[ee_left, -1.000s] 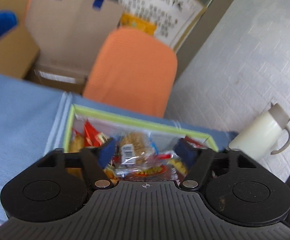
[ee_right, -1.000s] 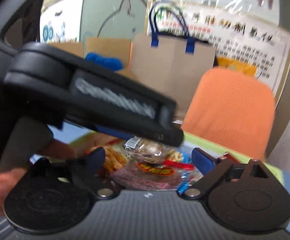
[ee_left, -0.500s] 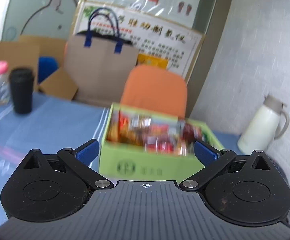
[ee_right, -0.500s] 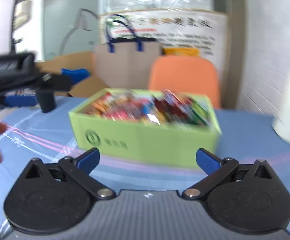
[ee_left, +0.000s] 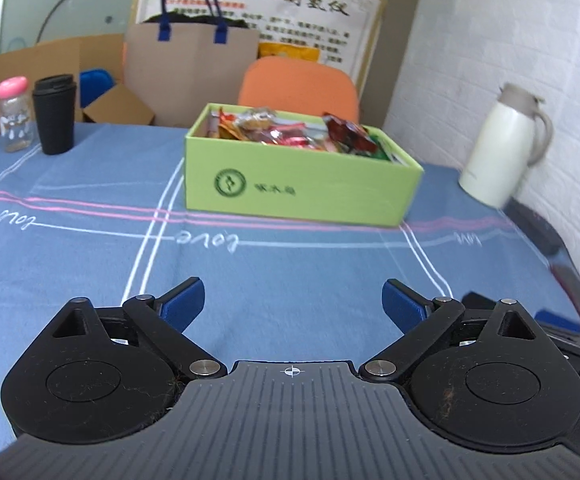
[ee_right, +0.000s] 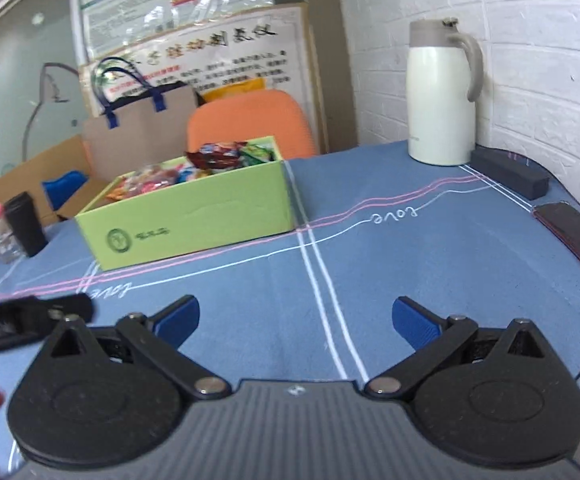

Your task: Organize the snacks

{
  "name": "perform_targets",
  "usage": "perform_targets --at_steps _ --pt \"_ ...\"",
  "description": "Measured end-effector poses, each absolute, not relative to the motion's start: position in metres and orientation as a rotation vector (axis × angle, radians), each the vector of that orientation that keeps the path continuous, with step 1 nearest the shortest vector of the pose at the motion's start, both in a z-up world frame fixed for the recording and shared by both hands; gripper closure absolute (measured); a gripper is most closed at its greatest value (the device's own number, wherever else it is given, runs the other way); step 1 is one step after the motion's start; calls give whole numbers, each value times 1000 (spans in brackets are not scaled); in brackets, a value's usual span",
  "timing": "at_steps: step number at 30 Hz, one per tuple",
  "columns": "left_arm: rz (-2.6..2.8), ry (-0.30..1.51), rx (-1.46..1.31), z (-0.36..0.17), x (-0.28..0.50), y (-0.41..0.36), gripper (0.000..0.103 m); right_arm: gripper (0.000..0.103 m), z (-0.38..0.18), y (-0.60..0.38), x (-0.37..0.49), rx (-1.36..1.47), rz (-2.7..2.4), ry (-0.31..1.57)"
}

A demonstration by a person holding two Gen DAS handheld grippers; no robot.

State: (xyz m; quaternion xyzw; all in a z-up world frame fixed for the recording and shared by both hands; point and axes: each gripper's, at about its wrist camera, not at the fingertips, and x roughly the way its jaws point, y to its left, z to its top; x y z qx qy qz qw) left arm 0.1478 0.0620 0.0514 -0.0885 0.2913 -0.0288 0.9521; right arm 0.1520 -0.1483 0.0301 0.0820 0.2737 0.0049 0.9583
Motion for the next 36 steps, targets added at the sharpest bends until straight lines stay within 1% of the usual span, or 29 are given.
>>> perform_targets --at_steps 4,6,8,14,16,18,21,24,29,36 --pt "-97 581 -179 52 127 54 20 1 28 -152 126 123 -23 543" --pt "-105 580 -180 51 116 50 16 1 30 -153 112 106 -34 522" --pt "-96 577 -177 51 108 47 16 1 30 -154 101 94 -45 509" --pt "-67 560 -117 50 98 43 17 1 28 -153 92 104 -45 512" --pt "-63 565 -121 47 98 45 19 1 25 -152 89 95 -41 514" --pt "-58 576 -115 42 97 45 24 1 20 -152 82 111 -37 518" --pt "-67 595 -102 31 92 46 27 1 14 -155 69 118 -43 528" --pt "-98 610 -110 26 83 44 27 1 13 -156 55 112 -60 522" --pt "-110 572 -85 33 61 39 26 1 19 -160 32 97 -83 483" --pt "-128 503 -88 54 26 42 20 1 37 -158 7 117 -71 405"
